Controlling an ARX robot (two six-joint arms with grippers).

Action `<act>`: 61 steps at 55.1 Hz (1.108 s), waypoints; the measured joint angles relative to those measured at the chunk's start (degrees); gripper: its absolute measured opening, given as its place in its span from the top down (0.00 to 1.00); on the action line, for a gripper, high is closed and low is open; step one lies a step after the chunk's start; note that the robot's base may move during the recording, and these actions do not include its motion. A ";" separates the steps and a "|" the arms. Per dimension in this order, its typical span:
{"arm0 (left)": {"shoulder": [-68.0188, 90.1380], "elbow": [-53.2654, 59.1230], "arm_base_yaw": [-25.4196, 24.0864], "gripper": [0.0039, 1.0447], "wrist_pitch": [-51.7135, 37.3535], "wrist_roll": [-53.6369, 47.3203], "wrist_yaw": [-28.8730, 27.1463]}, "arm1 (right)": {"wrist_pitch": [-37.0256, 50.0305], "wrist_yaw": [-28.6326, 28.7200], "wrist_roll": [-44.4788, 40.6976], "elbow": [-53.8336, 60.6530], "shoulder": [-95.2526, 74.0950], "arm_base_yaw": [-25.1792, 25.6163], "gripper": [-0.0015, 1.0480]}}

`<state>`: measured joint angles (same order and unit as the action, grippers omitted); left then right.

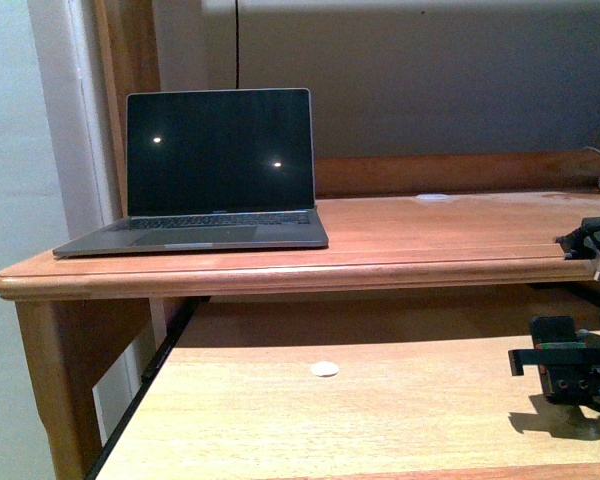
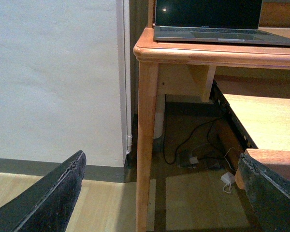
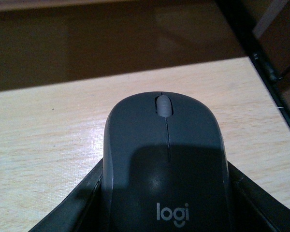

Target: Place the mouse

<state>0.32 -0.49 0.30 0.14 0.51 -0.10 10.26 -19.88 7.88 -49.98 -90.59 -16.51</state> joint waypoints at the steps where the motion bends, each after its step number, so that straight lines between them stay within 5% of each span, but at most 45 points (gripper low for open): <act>1: 0.00 0.00 0.00 0.07 0.00 0.00 0.00 | 0.04 -0.02 -0.04 0.31 0.92 0.04 0.47; 18: 0.00 0.00 0.00 0.07 0.00 0.00 0.00 | -4.48 0.37 0.50 -5.68 10.32 -4.04 0.47; 30: 0.00 0.00 0.00 0.07 0.00 0.00 0.00 | -10.43 -5.11 0.17 -30.99 -8.22 -10.80 0.47; 61: 0.00 0.00 0.00 0.07 0.00 0.00 0.00 | -18.64 -13.11 -3.80 -61.40 -35.15 -11.87 0.46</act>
<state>0.32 -0.49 0.30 0.14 0.51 -0.10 -8.38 -32.99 4.08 -111.37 -125.73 -28.38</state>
